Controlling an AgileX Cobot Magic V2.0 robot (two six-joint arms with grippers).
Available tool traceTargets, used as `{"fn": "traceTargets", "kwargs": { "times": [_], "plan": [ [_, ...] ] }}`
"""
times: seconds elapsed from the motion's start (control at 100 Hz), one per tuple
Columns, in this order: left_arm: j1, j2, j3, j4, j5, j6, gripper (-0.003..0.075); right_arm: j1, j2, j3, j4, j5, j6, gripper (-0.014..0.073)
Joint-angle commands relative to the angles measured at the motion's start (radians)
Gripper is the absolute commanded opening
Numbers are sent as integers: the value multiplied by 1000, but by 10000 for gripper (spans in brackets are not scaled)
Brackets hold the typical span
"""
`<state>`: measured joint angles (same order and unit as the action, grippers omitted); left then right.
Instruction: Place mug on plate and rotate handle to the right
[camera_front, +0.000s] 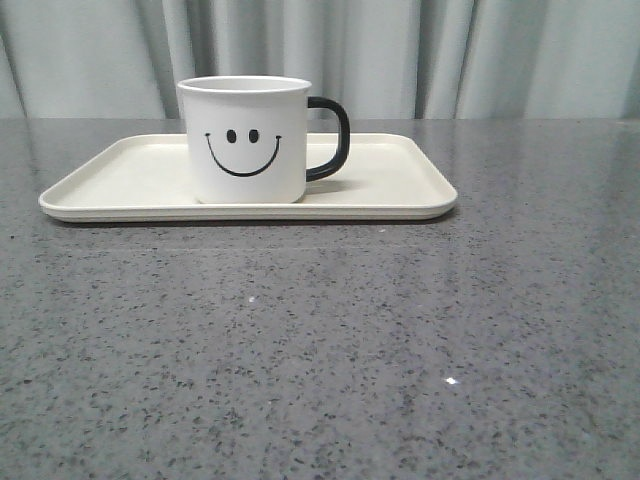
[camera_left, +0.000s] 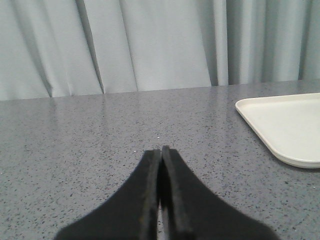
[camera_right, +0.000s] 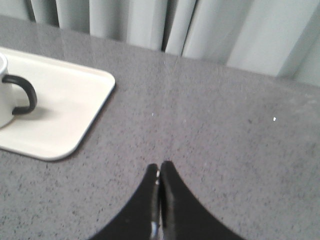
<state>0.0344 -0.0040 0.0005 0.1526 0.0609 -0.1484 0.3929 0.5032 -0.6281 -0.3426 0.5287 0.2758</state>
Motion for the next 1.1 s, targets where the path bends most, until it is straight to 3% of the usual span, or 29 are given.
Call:
{"fn": "traceTargets", "kwargs": {
  "times": [0.0, 0.13, 0.59, 1.09],
  "plan": [
    [1, -30, 10, 0, -83, 3, -20, -64, -27, -10, 96, -136, -141, -67],
    [1, -30, 10, 0, -83, 3, -20, -163, -90, 51, 225, -188, -299, -67],
    [1, -30, 10, 0, -83, 3, -20, -412, -396, 351, 343, -249, -303, -67],
    [1, -30, 10, 0, -83, 3, -20, -420, -495, 581, 343, -415, -239, -67]
  ]
}}
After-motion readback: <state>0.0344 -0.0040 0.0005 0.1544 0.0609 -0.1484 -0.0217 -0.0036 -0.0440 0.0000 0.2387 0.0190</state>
